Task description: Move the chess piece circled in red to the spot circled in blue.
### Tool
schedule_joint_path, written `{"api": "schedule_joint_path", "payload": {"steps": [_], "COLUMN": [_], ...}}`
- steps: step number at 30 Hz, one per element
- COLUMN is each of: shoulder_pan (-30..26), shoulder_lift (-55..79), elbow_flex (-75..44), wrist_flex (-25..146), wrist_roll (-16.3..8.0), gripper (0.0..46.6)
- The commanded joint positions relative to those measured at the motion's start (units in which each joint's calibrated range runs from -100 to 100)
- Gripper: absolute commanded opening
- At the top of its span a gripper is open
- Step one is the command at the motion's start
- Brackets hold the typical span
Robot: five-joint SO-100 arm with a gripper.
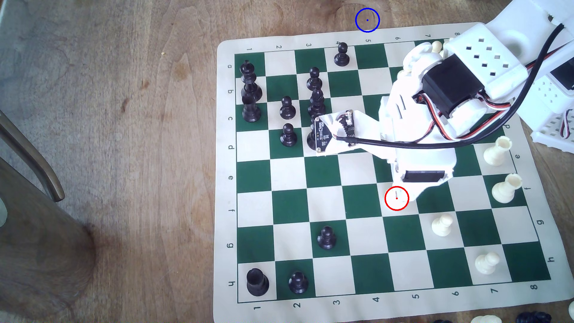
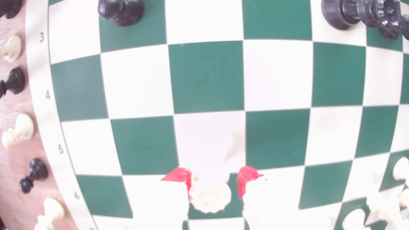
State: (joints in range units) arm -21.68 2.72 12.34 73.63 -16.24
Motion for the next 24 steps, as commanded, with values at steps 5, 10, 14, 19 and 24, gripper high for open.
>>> {"api": "schedule_joint_path", "payload": {"steps": [5, 10, 14, 19, 24], "shoulder_pan": [-0.34, -0.65, 0.21, 5.14, 14.99], "shoulder_lift": [-1.36, -3.15, -6.12, -10.45, -15.88], "elbow_flex": [-0.46, -2.09, -11.07, -17.41, -14.42], "wrist_flex": [0.33, 2.05, 8.52, 13.84, 15.48], "wrist_roll": [0.00, -0.20, -0.39, 0.39, 2.98], "gripper": [0.3, 0.3, 0.3, 0.3, 0.3]}}
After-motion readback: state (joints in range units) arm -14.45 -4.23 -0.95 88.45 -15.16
